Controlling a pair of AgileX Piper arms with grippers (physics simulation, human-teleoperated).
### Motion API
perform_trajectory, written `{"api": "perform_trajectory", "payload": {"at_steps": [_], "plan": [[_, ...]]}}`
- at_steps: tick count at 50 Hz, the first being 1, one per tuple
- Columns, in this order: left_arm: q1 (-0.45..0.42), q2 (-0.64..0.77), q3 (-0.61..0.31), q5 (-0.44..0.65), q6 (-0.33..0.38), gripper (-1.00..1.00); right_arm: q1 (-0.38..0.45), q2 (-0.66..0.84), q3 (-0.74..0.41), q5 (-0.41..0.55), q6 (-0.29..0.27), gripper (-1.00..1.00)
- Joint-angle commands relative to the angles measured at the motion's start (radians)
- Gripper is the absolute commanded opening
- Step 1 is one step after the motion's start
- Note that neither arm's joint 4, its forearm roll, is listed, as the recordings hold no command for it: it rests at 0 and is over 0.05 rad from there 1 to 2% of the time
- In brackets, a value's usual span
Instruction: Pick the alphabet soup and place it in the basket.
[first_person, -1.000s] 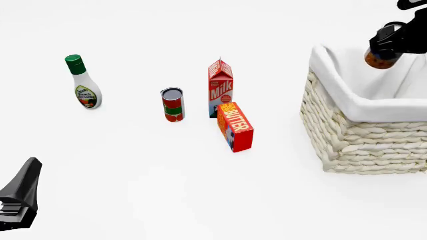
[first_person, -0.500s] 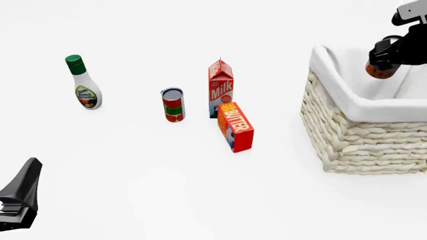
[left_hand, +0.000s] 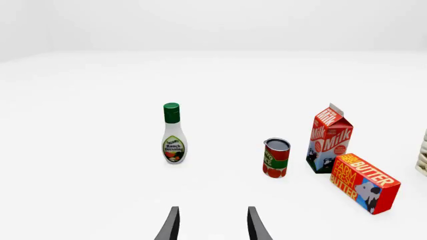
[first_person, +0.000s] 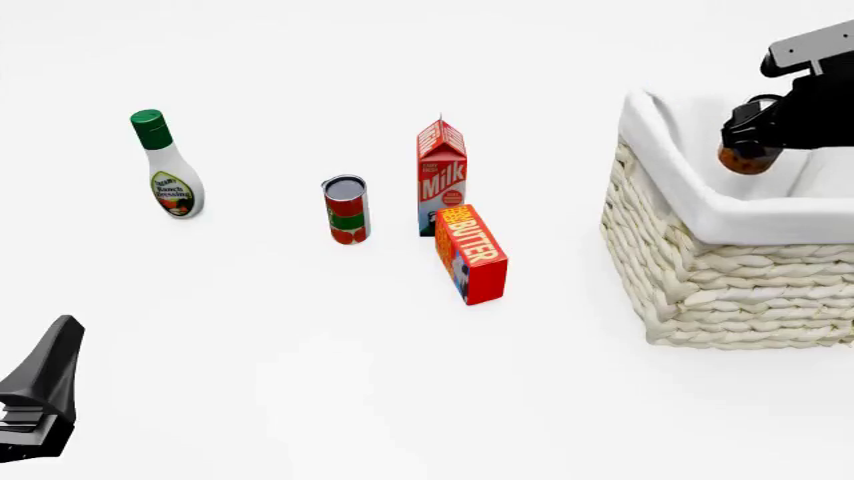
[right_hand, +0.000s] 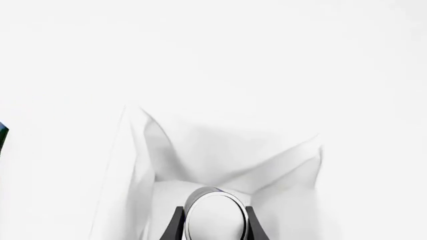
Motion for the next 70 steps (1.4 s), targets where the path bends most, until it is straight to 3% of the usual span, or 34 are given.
{"api": "perform_trajectory", "payload": {"at_steps": [1, 41, 70], "plan": [[0.0, 0.0, 0.0, 0.0, 0.0, 1.0, -0.003, 0.02, 0.008, -0.029, 0.019, -1.0], [0.0, 0.0, 0.0, 0.0, 0.0, 1.0, -0.015, 0.084, 0.07, -0.108, -0.008, -1.0], [0.0, 0.0, 0.0, 0.0, 0.0, 1.0, -0.042, 0.122, 0.015, -0.109, -0.023, -1.0]]}}
